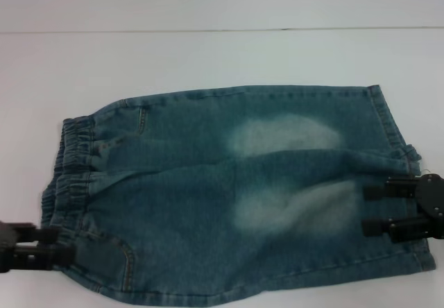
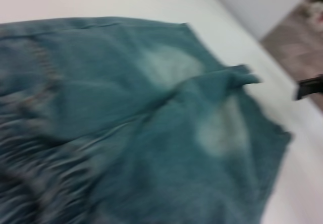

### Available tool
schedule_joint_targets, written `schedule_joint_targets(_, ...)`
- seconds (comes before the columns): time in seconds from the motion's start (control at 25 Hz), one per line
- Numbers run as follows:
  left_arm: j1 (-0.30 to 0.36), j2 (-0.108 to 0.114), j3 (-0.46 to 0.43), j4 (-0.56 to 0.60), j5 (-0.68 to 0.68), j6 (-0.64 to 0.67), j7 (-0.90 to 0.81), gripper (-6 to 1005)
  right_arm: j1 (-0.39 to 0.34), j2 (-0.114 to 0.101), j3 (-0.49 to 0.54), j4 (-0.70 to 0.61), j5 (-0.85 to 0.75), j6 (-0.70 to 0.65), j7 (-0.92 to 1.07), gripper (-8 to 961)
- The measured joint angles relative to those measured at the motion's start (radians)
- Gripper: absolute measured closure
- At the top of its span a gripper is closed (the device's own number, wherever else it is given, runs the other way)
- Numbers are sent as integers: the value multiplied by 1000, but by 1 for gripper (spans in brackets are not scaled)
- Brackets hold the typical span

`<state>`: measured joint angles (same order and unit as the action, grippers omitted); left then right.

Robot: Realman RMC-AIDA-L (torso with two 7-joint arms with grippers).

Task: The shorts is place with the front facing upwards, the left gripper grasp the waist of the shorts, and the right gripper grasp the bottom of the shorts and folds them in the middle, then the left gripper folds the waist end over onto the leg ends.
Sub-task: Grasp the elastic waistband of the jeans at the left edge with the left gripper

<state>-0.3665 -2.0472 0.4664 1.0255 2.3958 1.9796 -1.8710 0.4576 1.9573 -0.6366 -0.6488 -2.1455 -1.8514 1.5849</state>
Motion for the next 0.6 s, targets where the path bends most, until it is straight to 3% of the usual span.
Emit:
schedule_joint_targets(0.24,-1,4,-38,44,113,-111,-33,187,4,0,-3,0,-1,3,1,11)
schedule_joint_targets(0.6,-32,-18,-20,37,234,-201,-62,206,4,0,-3,0,-1,9,0,12)
